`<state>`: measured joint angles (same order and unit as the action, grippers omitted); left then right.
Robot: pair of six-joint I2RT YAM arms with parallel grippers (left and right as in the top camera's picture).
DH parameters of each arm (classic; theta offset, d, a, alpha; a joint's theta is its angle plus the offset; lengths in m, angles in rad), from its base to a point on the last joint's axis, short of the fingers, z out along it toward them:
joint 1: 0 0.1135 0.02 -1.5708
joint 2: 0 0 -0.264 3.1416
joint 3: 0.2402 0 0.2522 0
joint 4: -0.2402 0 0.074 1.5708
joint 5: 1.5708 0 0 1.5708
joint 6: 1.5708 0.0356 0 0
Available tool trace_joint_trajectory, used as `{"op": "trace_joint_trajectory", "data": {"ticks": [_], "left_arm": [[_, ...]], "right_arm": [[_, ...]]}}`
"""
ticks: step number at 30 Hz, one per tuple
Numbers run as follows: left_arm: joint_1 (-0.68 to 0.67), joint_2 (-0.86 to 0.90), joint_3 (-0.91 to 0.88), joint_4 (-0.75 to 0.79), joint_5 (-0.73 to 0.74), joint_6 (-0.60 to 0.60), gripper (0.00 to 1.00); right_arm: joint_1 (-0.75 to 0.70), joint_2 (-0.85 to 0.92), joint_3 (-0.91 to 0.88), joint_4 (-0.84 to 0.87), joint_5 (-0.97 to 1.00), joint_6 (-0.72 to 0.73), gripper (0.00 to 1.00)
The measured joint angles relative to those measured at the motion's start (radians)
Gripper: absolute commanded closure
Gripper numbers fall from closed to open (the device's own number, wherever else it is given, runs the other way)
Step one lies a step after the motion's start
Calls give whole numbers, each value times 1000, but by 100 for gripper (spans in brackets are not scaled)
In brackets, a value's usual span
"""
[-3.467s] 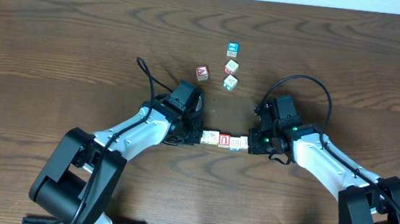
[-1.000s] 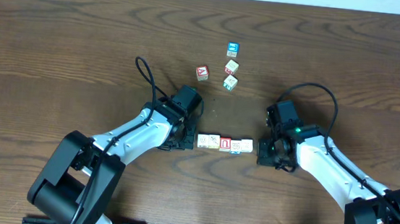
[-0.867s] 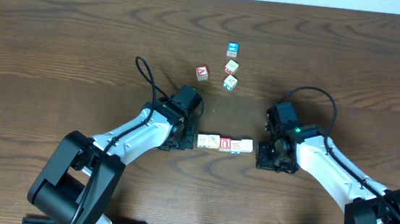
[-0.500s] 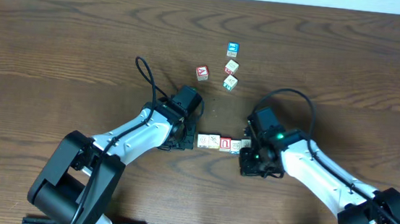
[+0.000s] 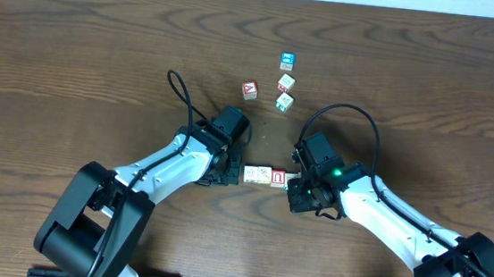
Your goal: Lift 5 blocks
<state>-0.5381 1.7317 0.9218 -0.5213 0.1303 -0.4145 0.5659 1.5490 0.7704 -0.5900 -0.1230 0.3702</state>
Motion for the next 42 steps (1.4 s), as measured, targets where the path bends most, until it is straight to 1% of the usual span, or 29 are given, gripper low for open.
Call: {"op": "trace_joint_trajectory", "data": {"ticks": [42], "left_arm": [[0, 0, 0, 0, 0, 0, 92]], "right_arm": [[0, 0, 0, 56, 9, -42, 99]]}}
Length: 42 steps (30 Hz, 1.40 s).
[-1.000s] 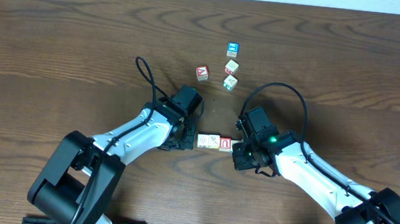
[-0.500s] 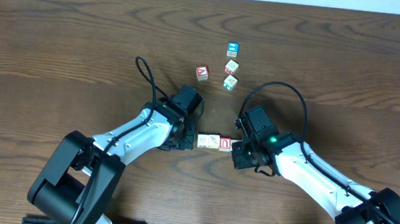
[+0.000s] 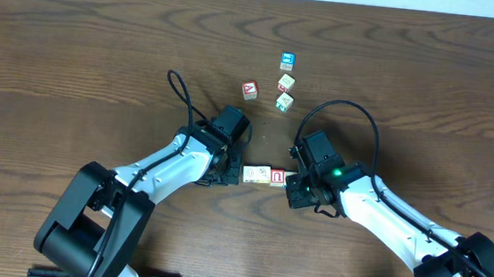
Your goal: Lift 5 blocks
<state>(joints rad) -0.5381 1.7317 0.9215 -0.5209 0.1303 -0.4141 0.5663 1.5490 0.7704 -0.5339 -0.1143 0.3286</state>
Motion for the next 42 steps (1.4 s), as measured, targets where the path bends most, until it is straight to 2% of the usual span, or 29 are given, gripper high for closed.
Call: {"op": "trace_joint_trajectory", "data": {"ticks": [24, 29, 42], "left_arm": [[0, 0, 0, 1, 0, 0, 93], [0, 1, 0, 59, 6, -1, 92], [0, 2, 0, 106, 74, -87, 93]], "right_arm": [[52, 0, 0, 5, 31, 0, 99], [52, 0, 0, 5, 40, 0, 99], [52, 0, 0, 7, 44, 0, 99]]}}
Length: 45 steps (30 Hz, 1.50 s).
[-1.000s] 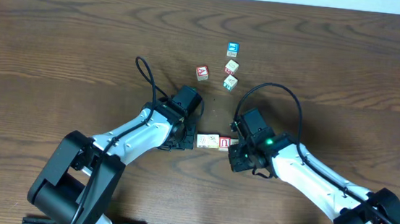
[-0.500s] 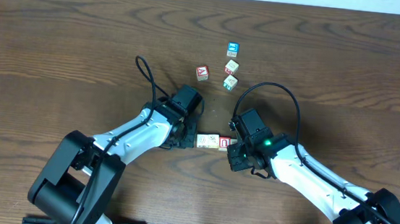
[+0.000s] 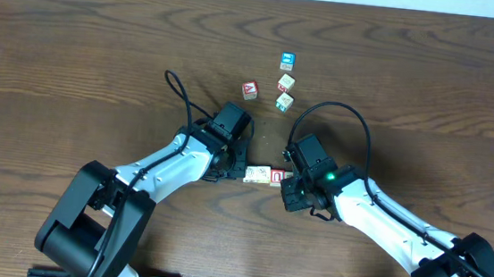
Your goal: Lift 5 blocks
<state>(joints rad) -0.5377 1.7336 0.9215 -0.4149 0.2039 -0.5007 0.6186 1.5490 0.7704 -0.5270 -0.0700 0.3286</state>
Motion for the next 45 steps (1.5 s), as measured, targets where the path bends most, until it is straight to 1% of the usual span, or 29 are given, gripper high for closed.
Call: {"op": "trace_joint_trajectory", "data": {"ticks": [13, 23, 40, 45], "left_arm": [[0, 0, 0, 0, 38, -78, 93], [0, 0, 0, 0, 49, -98, 92], [0, 0, 0, 0, 60, -99, 92], [0, 0, 0, 0, 60, -99, 93]], "right_arm": [[0, 0, 0, 10, 7, 0, 99], [0, 0, 0, 16, 8, 0, 99], [0, 0, 0, 17, 7, 0, 99], [21, 0, 0, 14, 8, 0, 99]]}}
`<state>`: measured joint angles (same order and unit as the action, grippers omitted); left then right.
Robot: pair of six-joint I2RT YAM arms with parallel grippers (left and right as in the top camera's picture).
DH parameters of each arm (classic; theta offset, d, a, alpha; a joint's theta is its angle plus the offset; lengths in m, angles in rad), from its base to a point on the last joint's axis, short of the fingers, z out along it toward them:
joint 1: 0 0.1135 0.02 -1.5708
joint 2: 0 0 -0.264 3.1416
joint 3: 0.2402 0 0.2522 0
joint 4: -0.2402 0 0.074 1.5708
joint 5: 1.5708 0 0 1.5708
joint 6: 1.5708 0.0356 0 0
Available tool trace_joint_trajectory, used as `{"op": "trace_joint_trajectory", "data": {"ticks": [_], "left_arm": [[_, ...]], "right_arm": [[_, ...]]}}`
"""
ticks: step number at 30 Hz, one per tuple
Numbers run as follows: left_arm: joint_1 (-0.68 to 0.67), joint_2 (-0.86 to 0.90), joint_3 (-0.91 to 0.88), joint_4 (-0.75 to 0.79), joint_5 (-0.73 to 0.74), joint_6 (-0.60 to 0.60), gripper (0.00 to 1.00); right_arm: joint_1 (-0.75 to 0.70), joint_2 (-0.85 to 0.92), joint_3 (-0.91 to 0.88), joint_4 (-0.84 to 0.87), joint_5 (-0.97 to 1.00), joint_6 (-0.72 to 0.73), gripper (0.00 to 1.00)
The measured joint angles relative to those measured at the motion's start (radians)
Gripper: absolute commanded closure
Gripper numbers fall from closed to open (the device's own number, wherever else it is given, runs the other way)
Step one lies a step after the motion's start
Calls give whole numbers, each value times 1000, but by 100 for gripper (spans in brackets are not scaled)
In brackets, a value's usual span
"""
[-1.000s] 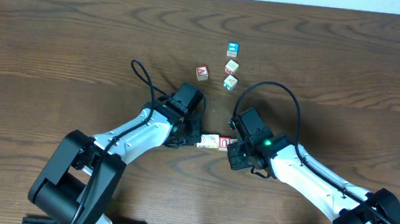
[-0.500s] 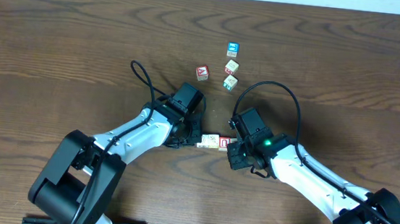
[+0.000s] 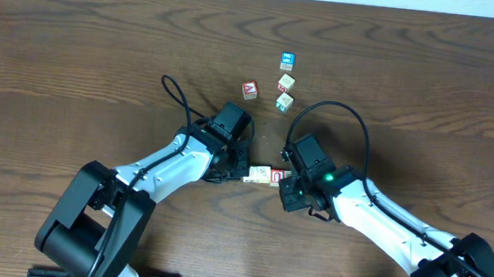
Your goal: Lift 5 blocks
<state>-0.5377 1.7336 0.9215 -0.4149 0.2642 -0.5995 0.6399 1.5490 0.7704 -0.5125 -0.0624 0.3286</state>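
Note:
A short row of small picture blocks (image 3: 262,174) lies between my two arms, with a red-letter block (image 3: 277,176) at its right end. My left gripper (image 3: 237,168) presses against the row's left end and my right gripper (image 3: 286,183) against its right end. The wrists cover the fingers and the row's outermost blocks, so neither the grip nor the full row shows. Whether the row is off the table cannot be told from above.
Four loose blocks sit farther back: a red one (image 3: 249,89), a blue one (image 3: 287,61), a pale one (image 3: 286,83) and a green-edged one (image 3: 282,101). Black cables loop from both wrists. The wooden table (image 3: 74,61) stretches wide on either side.
Both wrists have shifted a little to the left and toward the back. The visible part of the row between them looks slightly shorter and sits a touch higher in the overhead view.
At first the grippers stood at either end of the row, with three blocks and part of another showing. At each later moment the right wrist was farther left and the left wrist closer in. Less of the row shows now.

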Motion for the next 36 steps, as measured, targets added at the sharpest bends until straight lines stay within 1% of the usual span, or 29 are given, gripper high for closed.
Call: {"op": "trace_joint_trajectory", "data": {"ticks": [5, 25, 36], "left_arm": [[0, 0, 0, 0, 0, 0, 93], [0, 0, 0, 0, 0, -3, 93], [0, 0, 0, 1, 0, -3, 93]], "right_arm": [[26, 0, 0, 2, 1, 0, 99], [36, 0, 0, 19, 14, 0, 99], [36, 0, -9, 66, 3, 0, 99]]}}
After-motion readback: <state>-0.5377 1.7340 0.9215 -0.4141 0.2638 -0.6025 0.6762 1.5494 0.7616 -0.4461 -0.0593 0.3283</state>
